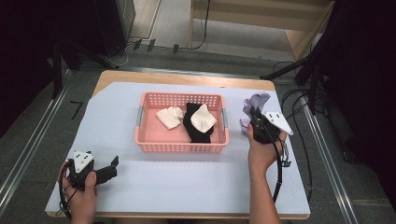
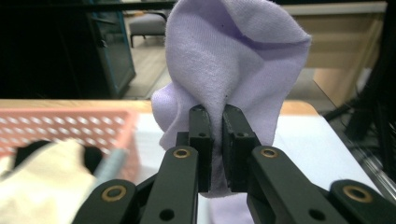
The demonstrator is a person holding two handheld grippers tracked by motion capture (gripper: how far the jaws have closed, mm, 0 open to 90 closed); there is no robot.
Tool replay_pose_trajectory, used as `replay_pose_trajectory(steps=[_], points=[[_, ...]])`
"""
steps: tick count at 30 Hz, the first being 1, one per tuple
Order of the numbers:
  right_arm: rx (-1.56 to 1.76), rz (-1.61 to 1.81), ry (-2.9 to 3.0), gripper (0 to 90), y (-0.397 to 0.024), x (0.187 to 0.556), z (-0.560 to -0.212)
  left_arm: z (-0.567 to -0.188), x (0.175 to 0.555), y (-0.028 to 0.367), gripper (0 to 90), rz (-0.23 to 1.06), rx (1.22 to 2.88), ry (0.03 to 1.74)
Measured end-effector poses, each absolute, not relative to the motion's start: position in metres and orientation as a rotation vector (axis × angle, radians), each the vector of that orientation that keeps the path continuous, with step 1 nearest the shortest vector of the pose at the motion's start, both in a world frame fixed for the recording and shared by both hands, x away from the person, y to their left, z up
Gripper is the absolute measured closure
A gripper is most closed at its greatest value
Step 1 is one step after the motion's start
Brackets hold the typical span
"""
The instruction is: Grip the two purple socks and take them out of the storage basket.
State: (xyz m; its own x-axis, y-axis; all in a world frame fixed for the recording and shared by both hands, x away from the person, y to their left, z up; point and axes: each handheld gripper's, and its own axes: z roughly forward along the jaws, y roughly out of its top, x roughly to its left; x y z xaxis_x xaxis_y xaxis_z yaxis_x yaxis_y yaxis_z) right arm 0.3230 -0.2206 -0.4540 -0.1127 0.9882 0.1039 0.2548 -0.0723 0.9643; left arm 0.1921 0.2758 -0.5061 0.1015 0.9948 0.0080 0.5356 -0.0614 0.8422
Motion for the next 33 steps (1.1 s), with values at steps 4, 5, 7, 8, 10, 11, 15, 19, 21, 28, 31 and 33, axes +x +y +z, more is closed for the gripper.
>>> replay_pose_trajectory(steps=[4,5,7,8,10,11,15,19,21,28,31,33], points=[[1.452,1.198,1.444,84.4,-0.234,0.323,-0.469,-0.506,0.192,0.276,6.8,0.841,1.688,1.517],[1.469,1.185,1.448,84.4,-0.238,0.323,-0.474,-0.506,0.192,0.276,6.8,0.841,1.687,1.517],[1.497,1.164,1.45,84.3,-0.243,0.323,-0.482,-0.506,0.192,0.276,6.8,0.84,1.687,1.515],[1.498,1.155,1.455,84.3,-0.245,0.324,-0.485,-0.506,0.192,0.276,6.8,0.84,1.687,1.515],[1.531,1.129,1.463,84.3,-0.251,0.324,-0.494,-0.506,0.192,0.276,6.8,0.842,1.686,1.516],[1.541,1.117,1.464,84.2,-0.253,0.324,-0.497,-0.506,0.192,0.276,6.8,0.841,1.686,1.516],[1.574,1.09,1.491,83.7,-0.258,0.324,-0.507,-0.506,0.192,0.276,6.8,0.841,1.685,1.516],[1.643,1.134,1.53,73.6,-0.261,0.325,-0.51,-0.506,0.192,0.276,6.8,0.841,1.685,1.516],[1.661,1.186,1.52,65.3,-0.262,0.324,-0.508,-0.506,0.192,0.276,6.8,0.841,1.685,1.517],[1.607,1.223,1.488,50.3,-0.265,0.315,-0.495,-0.506,0.192,0.275,6.8,0.842,1.687,1.516],[1.584,1.245,1.474,47.6,-0.268,0.307,-0.488,-0.506,0.192,0.275,6.8,0.842,1.687,1.517],[1.568,1.278,1.467,42.7,-0.271,0.301,-0.483,-0.506,0.192,0.275,6.8,0.844,1.689,1.517]])
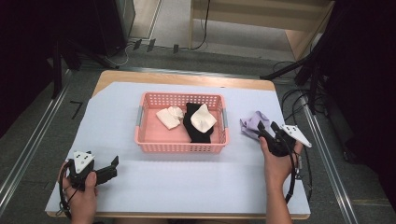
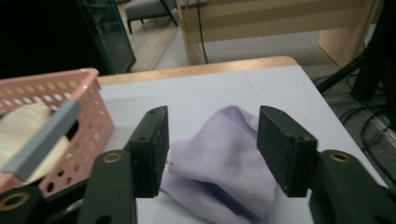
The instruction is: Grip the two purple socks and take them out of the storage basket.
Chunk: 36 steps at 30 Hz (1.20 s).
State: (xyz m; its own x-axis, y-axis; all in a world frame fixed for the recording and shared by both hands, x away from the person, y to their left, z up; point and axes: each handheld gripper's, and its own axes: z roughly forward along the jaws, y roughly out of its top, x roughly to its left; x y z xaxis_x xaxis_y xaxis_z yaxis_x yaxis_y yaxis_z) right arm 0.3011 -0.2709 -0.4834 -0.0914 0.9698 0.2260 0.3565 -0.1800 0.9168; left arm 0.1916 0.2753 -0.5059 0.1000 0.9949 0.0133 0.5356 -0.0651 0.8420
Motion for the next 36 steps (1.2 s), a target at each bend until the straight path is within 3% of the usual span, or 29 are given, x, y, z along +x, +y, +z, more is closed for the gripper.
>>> replay_pose_trajectory(steps=[5,15,36], points=[[1.513,1.318,1.457,30.4,-0.276,0.285,-0.474,-0.506,0.192,0.275,6.8,0.846,1.688,1.518],[1.518,1.36,1.452,19.6,-0.295,0.255,-0.483,-0.506,0.192,0.274,6.8,0.856,1.686,1.515],[1.611,1.28,1.397,17.8,-0.341,0.199,-0.521,-0.506,0.192,0.274,6.8,0.861,1.688,1.513]])
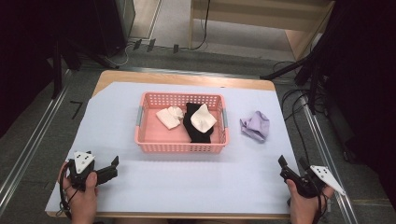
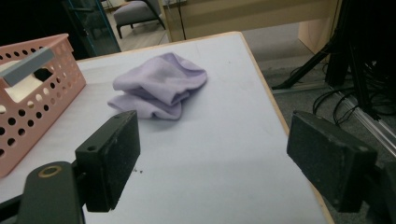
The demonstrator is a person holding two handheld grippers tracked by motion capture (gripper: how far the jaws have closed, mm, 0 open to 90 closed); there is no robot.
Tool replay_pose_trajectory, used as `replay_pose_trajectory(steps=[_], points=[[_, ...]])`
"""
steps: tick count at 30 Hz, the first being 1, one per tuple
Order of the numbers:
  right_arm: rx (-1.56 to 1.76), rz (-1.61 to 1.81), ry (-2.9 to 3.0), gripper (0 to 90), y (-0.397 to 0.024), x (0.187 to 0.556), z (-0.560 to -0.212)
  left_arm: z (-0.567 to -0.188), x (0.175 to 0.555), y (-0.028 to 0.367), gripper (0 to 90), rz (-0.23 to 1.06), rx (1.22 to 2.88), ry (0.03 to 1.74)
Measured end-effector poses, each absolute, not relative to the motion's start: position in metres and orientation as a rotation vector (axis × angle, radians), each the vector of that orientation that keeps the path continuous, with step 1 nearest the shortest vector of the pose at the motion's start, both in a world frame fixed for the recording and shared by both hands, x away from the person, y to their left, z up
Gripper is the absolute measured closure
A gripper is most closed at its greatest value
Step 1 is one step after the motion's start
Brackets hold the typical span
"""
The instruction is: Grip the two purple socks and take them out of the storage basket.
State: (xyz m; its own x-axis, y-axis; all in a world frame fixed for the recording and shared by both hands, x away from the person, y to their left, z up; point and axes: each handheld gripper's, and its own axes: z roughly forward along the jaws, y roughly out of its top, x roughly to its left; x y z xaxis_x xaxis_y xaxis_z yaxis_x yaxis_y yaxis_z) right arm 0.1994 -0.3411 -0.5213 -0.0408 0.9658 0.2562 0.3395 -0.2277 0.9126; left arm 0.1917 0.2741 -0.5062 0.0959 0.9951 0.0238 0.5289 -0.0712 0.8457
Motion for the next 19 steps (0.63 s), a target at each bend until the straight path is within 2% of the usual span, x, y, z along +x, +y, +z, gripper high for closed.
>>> replay_pose_trajectory(steps=[19], points=[[1.65,1.224,1.36,18.2,-0.3453,0.1893,-0.5288,-0.5063,0.1933,0.275,6.8,0.844,1.691,1.533]])
